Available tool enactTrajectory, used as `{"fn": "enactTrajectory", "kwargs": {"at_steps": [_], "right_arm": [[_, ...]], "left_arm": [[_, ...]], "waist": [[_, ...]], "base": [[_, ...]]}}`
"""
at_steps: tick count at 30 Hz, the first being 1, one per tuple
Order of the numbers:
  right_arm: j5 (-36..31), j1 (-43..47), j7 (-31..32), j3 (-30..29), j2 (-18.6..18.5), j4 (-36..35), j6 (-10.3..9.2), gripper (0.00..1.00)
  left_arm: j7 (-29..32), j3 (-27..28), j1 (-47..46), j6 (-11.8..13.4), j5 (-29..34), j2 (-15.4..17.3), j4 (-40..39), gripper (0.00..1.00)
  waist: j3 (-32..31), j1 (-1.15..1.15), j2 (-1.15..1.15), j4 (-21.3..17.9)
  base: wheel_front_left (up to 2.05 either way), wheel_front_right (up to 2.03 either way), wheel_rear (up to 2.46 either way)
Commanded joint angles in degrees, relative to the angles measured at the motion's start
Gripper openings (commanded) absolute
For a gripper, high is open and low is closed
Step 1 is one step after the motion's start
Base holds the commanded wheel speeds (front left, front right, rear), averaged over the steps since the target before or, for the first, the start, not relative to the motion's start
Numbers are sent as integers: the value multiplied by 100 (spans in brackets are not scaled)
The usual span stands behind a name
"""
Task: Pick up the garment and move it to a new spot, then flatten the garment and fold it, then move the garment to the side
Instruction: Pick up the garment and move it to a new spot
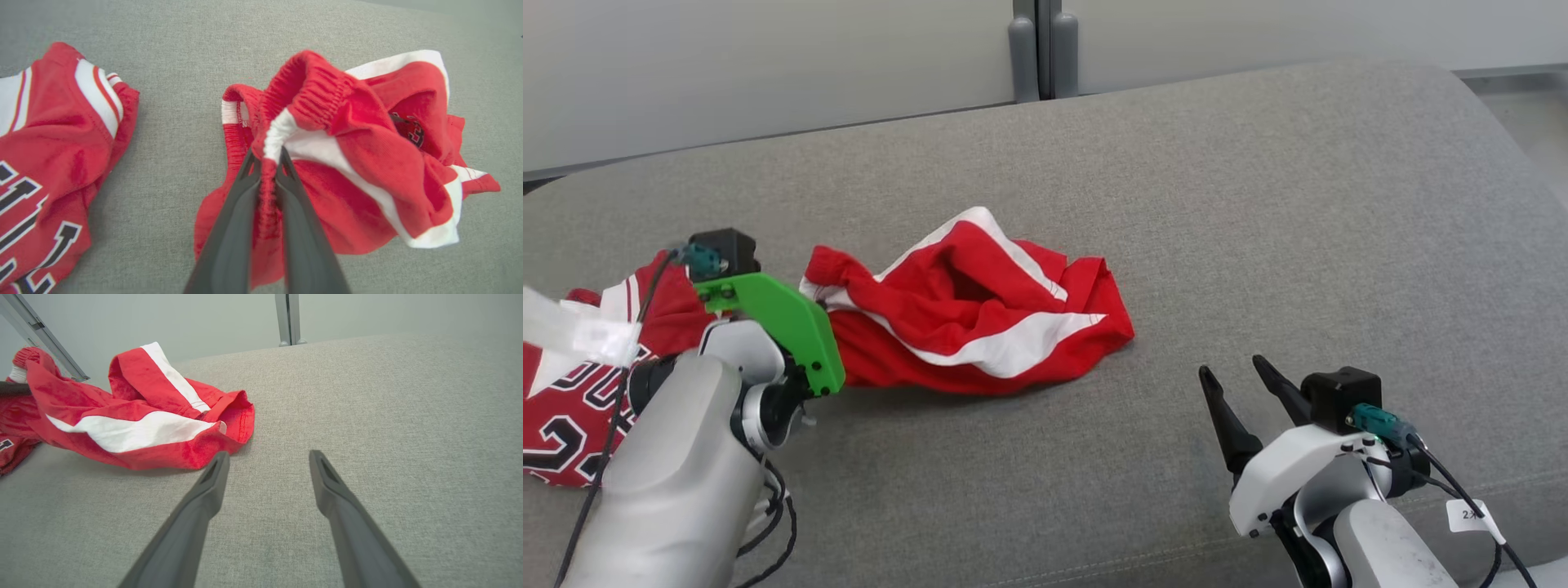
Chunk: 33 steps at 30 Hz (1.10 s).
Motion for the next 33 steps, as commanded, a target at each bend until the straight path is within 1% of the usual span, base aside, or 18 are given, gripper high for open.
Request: {"fn": "enactTrajectory", "kwargs": {"at_steps": [1, 5, 6, 7, 8, 14, 17, 20, 22, 23, 24, 25, 26, 29, 33], "right_arm": [[33, 55, 22, 8, -15, -9, 0, 100], [51, 107, 35, 32, -15, -25, 0, 100], [51, 110, 38, 29, -16, -30, 0, 100], [50, 111, 41, 25, -15, -30, 0, 100], [49, 114, 42, 17, -16, -31, 0, 100], [47, 174, 60, -44, -15, -41, 0, 100], [40, 209, 67, -71, -15, -28, 0, 100], [37, 228, 74, -102, -15, -24, 0, 100], [37, 236, 62, -136, -15, -17, 0, 100], [37, 236, 62, -136, -15, -17, 0, 100], [42, 240, 55, -148, -14, -21, 0, 100], [53, 251, 50, -159, -14, -24, 0, 100], [59, 265, 48, -166, -14, -22, 0, 100], [83, 305, 36, -193, -17, -12, 0, 100], [100, 323, 28, -216, -16, -8, 0, 100]], "left_arm": [[-47, 69, 249, 108, -94, 75, -105, 0], [-177, 179, 686, 306, -171, 189, -304, 0], [-230, 209, 777, 362, -180, 203, -336, 14], [-277, 209, 854, 414, -148, 226, -363, 65], [-299, 215, 939, 474, -142, 236, -380, 100], [-604, 280, 1237, 679, -112, 281, -539, 100], [-907, 355, 1337, 710, -95, 291, -658, 100], [-1340, 587, 1455, 687, -246, 229, -824, 100], [-1608, 839, 1563, 665, -489, 100, -927, 100], [-1608, 839, 1563, 665, -489, 100, -927, 100], [-1725, 975, 1605, 729, -570, 53, -948, 100], [-1851, 1155, 1650, 845, -702, -14, -943, 100], [-1978, 1245, 1664, 842, -766, -75, -1000, 100], [-2429, 1408, 1793, 574, -871, -212, -1230, 100], [-2982, 1468, 1937, 326, -806, -292, -1505, 100]], "waist": [[-125, 0, 0, 68], [-186, 0, 0, 26], [-195, 0, 0, 11], [-205, 0, 0, -4], [-214, 0, 0, -18], [-262, 0, 0, -66], [-297, 0, 0, -59], [-332, 0, 0, -39], [-353, 0, 0, -5], [-353, 0, 0, -5], [-363, 0, 0, 13], [-374, 0, 0, 33], [-385, 0, 0, 52], [-413, 0, 0, 123], [-450, 0, 0, 223]], "base": [[0, 0, 0], [0, 0, 0], [0, 0, 0], [0, 0, 0], [0, 0, 0], [0, 0, 0], [0, 0, 0], [0, 0, 0], [0, 0, 0], [0, 0, 0], [0, 0, 0], [0, 0, 0], [0, 0, 0], [0, 0, 0], [0, 0, 0]]}}
